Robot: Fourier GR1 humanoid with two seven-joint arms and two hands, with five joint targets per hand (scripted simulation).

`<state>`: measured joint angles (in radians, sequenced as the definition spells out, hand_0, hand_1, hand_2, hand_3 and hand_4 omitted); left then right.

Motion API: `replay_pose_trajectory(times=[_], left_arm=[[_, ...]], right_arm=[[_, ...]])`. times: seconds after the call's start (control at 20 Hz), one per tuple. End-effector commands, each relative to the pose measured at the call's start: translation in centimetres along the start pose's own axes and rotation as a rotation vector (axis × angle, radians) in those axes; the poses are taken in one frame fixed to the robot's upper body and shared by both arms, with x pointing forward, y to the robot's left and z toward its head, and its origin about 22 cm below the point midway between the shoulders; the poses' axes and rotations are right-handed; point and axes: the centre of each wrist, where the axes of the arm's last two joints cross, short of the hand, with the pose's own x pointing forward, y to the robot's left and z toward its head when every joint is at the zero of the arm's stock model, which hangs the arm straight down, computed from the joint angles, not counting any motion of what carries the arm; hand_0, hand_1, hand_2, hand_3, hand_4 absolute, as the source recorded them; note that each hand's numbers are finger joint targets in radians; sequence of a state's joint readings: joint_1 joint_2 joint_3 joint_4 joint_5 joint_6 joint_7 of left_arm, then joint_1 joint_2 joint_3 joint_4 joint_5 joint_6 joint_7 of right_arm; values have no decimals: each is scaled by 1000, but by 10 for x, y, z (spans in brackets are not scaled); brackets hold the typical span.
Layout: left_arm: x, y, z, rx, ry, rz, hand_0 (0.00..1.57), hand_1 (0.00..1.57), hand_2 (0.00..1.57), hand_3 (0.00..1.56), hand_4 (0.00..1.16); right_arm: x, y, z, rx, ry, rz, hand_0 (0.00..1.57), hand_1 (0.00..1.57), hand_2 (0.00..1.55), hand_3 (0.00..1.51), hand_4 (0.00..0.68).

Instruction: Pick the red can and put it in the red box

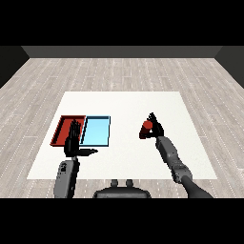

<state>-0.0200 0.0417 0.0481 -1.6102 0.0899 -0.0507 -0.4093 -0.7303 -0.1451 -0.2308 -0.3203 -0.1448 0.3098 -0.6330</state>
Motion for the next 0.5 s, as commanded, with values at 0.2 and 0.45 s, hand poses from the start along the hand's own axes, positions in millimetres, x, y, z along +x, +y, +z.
replay_pose_trajectory(times=[0.2, 0.45], left_arm=[[13, 18, 11, 9, -17, -8, 0, 0, 0, 0, 0], [11, 23, 0, -3, -7, 3, 0, 0, 0, 0, 0]], right_arm=[[-18, 34, -4, 28, 17, -8, 0, 0, 0, 0, 0], [-7, 15, -6, 18, 28, -26, 0, 0, 0, 0, 0]])
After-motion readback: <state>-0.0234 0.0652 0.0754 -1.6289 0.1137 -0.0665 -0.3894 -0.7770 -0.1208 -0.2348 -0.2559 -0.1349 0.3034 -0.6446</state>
